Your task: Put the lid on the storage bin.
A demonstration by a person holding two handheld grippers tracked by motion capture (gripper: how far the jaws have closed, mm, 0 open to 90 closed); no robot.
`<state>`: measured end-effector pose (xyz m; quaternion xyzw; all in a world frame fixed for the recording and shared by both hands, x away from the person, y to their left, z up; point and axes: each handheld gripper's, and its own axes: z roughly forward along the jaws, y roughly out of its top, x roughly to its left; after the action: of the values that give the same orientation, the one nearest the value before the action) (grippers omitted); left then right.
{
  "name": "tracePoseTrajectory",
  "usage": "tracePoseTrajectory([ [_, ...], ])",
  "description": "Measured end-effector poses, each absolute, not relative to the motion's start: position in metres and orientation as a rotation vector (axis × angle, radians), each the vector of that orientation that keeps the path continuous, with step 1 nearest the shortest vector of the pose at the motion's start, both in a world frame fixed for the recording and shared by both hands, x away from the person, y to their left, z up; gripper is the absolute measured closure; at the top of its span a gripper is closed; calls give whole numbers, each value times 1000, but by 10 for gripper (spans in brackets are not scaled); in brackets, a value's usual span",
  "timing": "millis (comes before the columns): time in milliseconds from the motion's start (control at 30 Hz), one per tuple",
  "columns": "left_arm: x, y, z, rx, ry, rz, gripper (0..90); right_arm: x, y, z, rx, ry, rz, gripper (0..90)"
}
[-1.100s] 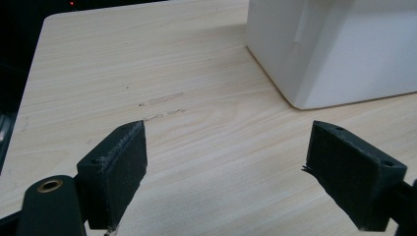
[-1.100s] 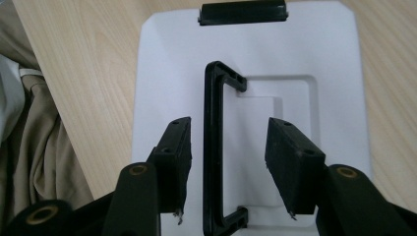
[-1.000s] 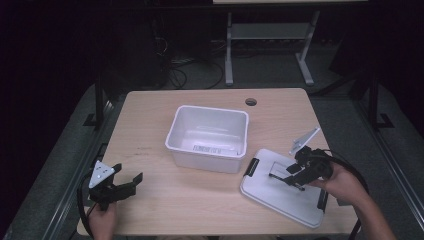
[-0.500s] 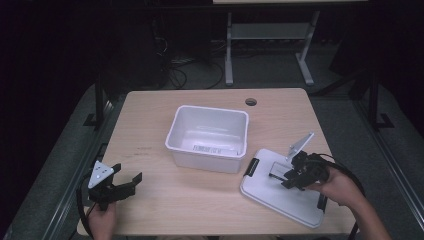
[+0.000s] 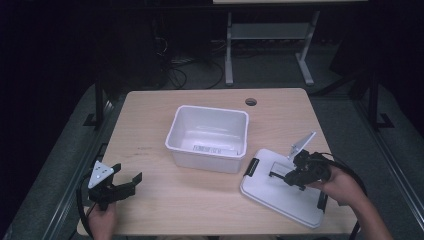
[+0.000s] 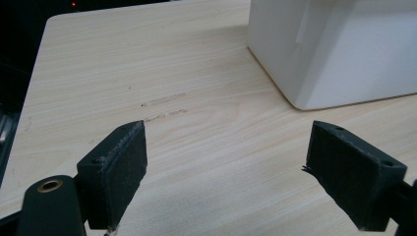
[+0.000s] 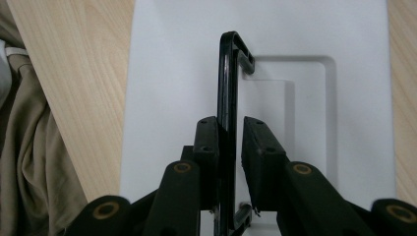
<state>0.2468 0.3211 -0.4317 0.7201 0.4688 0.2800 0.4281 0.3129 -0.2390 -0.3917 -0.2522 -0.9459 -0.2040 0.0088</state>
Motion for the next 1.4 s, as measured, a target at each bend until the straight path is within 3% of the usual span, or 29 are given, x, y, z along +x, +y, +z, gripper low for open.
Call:
tracePoseTrajectory([
  [733, 246, 324, -432, 1785, 1181, 700, 149, 319, -243, -390, -825, -2978, -632, 838],
  [1400, 247, 325, -432, 1783, 1178, 702, 149, 323, -251, -378, -819, -2974, -647, 848],
])
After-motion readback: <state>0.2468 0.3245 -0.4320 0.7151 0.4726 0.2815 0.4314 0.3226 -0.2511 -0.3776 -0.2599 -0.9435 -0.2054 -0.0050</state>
